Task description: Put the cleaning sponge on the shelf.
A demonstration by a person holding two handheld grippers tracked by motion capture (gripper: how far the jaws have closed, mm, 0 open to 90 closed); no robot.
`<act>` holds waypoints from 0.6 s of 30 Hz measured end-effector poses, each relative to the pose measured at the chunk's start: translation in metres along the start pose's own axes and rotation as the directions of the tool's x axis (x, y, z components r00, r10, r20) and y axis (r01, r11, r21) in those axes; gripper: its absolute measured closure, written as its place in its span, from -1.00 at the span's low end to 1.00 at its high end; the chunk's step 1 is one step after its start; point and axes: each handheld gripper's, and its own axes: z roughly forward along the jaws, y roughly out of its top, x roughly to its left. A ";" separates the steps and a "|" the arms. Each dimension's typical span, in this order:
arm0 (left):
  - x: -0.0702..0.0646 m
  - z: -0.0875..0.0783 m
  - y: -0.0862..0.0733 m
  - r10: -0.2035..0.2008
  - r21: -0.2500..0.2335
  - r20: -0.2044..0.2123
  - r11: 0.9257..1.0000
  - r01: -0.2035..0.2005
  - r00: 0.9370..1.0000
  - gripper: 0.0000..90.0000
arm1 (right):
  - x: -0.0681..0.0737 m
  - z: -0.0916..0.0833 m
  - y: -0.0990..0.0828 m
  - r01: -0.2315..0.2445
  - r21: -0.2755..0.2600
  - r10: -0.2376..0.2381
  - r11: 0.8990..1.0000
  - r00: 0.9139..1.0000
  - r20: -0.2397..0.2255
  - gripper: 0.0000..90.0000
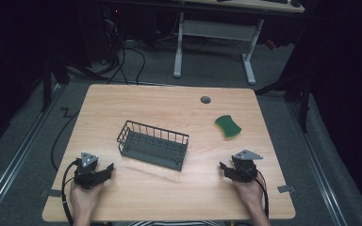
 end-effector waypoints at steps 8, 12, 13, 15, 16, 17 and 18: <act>0.000 -0.001 0.004 0.005 -0.003 0.031 1.000 -0.005 1.000 -0.16 | 0.006 0.000 0.013 0.020 -0.030 -0.022 0.999 0.998 -0.064 0.02; -0.002 -0.002 0.010 0.006 -0.014 0.048 1.000 -0.006 0.999 -0.13 | 0.010 0.002 0.023 0.029 -0.049 -0.035 0.998 0.993 -0.117 0.09; -0.002 -0.002 0.011 0.008 -0.015 0.052 1.000 -0.007 0.999 -0.13 | 0.011 0.003 0.026 0.030 -0.054 -0.037 0.998 0.991 -0.129 0.11; -0.003 -0.002 0.015 0.006 -0.021 0.059 1.000 -0.005 0.998 -0.13 | 0.014 0.006 0.033 0.046 -0.066 -0.055 0.997 0.987 -0.149 0.16; -0.004 -0.002 0.016 0.008 -0.022 0.060 1.000 -0.006 0.998 -0.13 | 0.016 0.007 0.036 0.050 -0.066 -0.060 0.997 0.985 -0.165 0.19; -0.005 -0.001 0.018 0.010 -0.025 0.063 1.000 -0.009 0.998 -0.13 | 0.016 0.007 0.036 0.050 -0.066 -0.060 0.997 0.985 -0.165 0.19; -0.005 0.000 0.019 0.011 -0.024 0.070 1.000 -0.009 0.997 -0.16 | 0.019 0.012 0.043 0.061 -0.063 -0.073 0.996 0.975 -0.212 0.23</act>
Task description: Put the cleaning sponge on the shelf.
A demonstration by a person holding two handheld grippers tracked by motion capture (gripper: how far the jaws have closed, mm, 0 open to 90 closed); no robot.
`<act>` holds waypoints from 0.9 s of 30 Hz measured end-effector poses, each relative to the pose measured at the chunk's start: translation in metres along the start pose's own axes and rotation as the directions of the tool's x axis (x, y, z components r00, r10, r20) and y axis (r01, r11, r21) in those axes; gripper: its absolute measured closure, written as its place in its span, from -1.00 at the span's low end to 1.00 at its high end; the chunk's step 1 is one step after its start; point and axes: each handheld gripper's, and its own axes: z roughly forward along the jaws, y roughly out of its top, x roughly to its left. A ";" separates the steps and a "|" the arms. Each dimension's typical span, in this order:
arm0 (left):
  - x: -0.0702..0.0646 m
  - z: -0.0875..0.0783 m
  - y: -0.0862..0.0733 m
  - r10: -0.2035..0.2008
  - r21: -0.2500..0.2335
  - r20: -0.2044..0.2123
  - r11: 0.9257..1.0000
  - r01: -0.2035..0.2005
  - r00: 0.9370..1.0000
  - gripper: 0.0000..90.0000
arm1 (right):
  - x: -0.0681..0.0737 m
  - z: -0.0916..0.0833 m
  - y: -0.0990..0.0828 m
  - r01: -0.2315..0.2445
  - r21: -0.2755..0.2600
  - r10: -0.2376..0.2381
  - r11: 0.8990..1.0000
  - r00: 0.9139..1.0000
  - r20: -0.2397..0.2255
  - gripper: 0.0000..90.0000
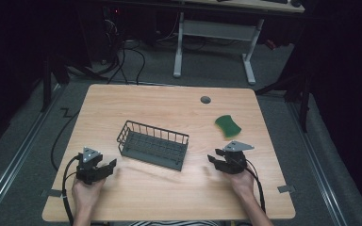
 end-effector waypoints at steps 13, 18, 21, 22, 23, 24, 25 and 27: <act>-0.019 0.014 0.026 0.066 0.009 0.027 0.998 -0.066 0.997 -0.14 | 0.014 0.035 0.025 0.031 0.034 -0.027 0.999 0.994 -0.104 0.28; -0.025 0.020 0.028 0.079 0.015 0.034 0.997 -0.079 0.996 -0.08 | 0.019 0.051 0.033 0.039 0.058 -0.032 0.998 0.993 -0.114 0.30; -0.026 0.022 0.030 0.076 0.011 0.027 0.997 -0.077 0.997 0.00 | 0.019 0.059 0.036 0.041 0.070 -0.032 0.997 0.992 -0.121 0.30; -0.026 0.022 0.030 0.076 0.006 0.023 0.997 -0.077 0.997 0.08 | 0.021 0.062 0.038 0.046 0.075 -0.037 0.996 0.994 -0.107 0.30; -0.026 0.023 0.031 0.077 0.001 0.023 0.997 -0.077 0.997 0.08 | 0.021 0.062 0.038 0.046 0.075 -0.037 0.996 0.994 -0.107 0.30; -0.026 0.023 0.031 0.078 -0.003 0.025 0.997 -0.078 0.997 0.13 | 0.021 0.064 0.039 0.049 0.072 -0.041 0.996 0.994 -0.105 0.31; -0.026 0.023 0.031 0.079 -0.005 0.023 0.997 -0.079 0.997 0.18 | 0.021 0.064 0.039 0.048 0.073 -0.040 0.996 0.993 -0.107 0.31; -0.025 0.024 0.032 0.078 -0.003 0.030 0.997 -0.078 0.996 0.35 | 0.020 0.066 0.039 0.042 0.082 -0.034 0.996 0.994 -0.103 0.32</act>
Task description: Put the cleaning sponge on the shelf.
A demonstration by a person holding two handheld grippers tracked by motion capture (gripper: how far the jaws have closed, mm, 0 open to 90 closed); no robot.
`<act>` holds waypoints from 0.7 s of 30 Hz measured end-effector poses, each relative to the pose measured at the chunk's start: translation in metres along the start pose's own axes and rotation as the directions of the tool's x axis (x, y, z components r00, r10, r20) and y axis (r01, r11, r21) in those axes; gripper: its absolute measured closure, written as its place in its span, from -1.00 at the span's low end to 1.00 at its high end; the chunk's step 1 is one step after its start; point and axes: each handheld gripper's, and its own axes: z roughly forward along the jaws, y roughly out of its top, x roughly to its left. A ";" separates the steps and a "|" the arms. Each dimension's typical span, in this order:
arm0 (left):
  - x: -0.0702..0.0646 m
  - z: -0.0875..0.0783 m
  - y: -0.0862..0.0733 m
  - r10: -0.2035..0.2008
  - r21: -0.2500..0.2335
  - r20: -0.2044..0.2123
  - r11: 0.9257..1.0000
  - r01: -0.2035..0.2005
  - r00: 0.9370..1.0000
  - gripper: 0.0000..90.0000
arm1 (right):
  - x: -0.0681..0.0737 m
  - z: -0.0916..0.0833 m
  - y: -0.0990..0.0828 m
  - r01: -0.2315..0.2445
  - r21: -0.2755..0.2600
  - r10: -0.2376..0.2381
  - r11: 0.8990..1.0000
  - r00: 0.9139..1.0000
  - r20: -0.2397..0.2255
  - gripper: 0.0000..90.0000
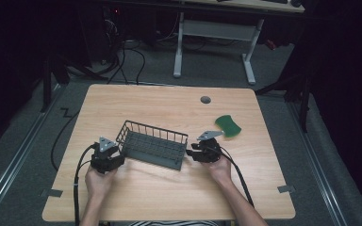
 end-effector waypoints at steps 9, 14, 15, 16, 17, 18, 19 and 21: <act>0.003 0.004 0.001 -0.004 0.012 0.000 1.000 0.004 1.000 0.54 | -0.002 0.013 0.001 0.017 0.024 -0.017 1.000 1.000 0.004 0.44; 0.005 0.004 0.001 0.006 0.016 0.012 1.000 -0.007 1.000 0.55 | -0.001 0.017 0.003 0.044 0.022 -0.045 0.999 0.999 0.010 0.65; 0.005 0.004 0.001 0.006 0.016 0.017 1.000 -0.006 1.000 0.55 | -0.001 0.017 0.003 0.044 0.022 -0.045 0.999 0.999 0.010 0.65; 0.006 0.005 0.001 0.007 0.016 0.018 1.000 -0.007 1.000 0.55 | -0.001 0.017 0.003 0.056 0.019 -0.056 0.998 0.998 0.010 0.72; 0.006 0.005 0.001 0.009 0.016 0.018 1.000 -0.009 1.000 0.55 | 0.000 0.017 0.004 0.066 0.019 -0.066 0.998 0.998 0.011 0.77; 0.006 0.005 0.001 0.008 0.015 0.019 1.000 -0.009 1.000 0.55 | 0.000 0.016 0.003 0.070 0.019 -0.070 0.997 0.997 0.007 0.82; 0.006 0.005 0.001 0.009 0.015 0.019 1.000 -0.010 1.000 0.55 | 0.000 0.015 0.003 0.078 0.012 -0.078 0.997 0.997 0.004 0.87; 0.005 0.005 0.001 0.010 0.014 0.020 1.000 -0.010 1.000 0.55 | 0.000 0.014 0.003 0.077 0.015 -0.077 0.997 0.997 0.006 0.90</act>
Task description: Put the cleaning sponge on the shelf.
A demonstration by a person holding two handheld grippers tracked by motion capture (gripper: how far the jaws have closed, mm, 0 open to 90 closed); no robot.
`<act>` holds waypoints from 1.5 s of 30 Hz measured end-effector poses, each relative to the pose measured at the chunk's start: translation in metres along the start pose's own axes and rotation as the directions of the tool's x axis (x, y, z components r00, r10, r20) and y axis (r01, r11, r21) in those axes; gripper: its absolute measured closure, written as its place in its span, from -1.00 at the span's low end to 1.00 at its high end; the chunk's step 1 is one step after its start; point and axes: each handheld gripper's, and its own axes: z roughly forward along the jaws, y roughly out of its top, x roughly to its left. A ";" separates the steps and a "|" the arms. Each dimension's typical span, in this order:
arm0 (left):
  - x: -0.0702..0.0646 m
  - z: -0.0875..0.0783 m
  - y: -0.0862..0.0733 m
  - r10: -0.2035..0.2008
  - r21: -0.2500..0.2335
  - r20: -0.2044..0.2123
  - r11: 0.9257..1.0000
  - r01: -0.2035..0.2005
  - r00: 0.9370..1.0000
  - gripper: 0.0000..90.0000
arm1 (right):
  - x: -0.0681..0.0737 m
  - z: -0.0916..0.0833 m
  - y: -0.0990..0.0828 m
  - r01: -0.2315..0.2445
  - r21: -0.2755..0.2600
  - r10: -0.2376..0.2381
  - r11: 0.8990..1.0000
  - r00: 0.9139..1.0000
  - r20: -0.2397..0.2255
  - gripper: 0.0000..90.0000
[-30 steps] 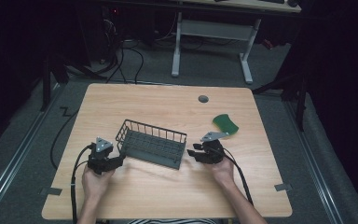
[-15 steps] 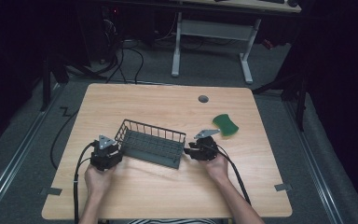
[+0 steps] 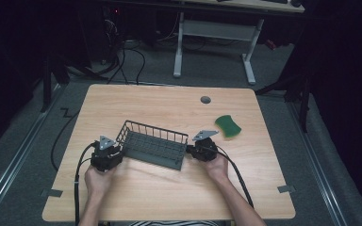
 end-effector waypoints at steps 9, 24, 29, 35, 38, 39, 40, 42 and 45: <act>-0.006 0.005 0.007 0.026 0.022 0.001 0.999 -0.026 1.000 0.57 | -0.003 -0.004 -0.002 0.003 0.006 -0.003 1.000 1.000 0.008 0.90; -0.032 0.027 0.025 0.050 0.020 0.050 0.999 -0.051 0.997 0.56 | -0.027 -0.025 -0.021 -0.058 0.011 0.058 0.998 0.997 0.045 0.90; -0.042 0.038 0.033 0.061 0.021 0.055 0.998 -0.063 0.997 0.56 | -0.037 -0.033 -0.029 -0.084 0.003 0.084 0.996 0.995 0.058 0.90; -0.052 0.055 0.048 0.072 0.030 0.065 0.997 -0.074 0.995 0.56 | -0.050 -0.044 -0.038 -0.115 0.004 0.114 0.993 0.990 0.085 0.90; -0.058 0.062 0.055 0.080 0.036 0.073 0.996 -0.082 0.994 0.56 | -0.058 -0.049 -0.044 -0.159 -0.013 0.160 0.987 0.984 0.081 0.90; -0.060 0.063 0.056 0.082 0.037 0.074 0.996 -0.085 0.994 0.56 | -0.059 -0.050 -0.045 -0.158 -0.013 0.159 0.987 0.984 0.087 0.90; -0.061 0.065 0.058 0.082 0.040 0.076 0.996 -0.085 0.994 0.56 | -0.059 -0.050 -0.045 -0.158 -0.013 0.159 0.987 0.984 0.087 0.90; -0.063 0.068 0.061 0.074 0.036 0.079 0.996 -0.077 0.994 0.55 | -0.062 -0.052 -0.045 -0.158 -0.002 0.158 0.987 0.982 0.100 0.90; -0.063 0.070 0.061 0.068 0.035 0.078 0.997 -0.071 0.995 0.55 | -0.064 -0.053 -0.045 -0.164 0.000 0.163 0.986 0.981 0.102 0.90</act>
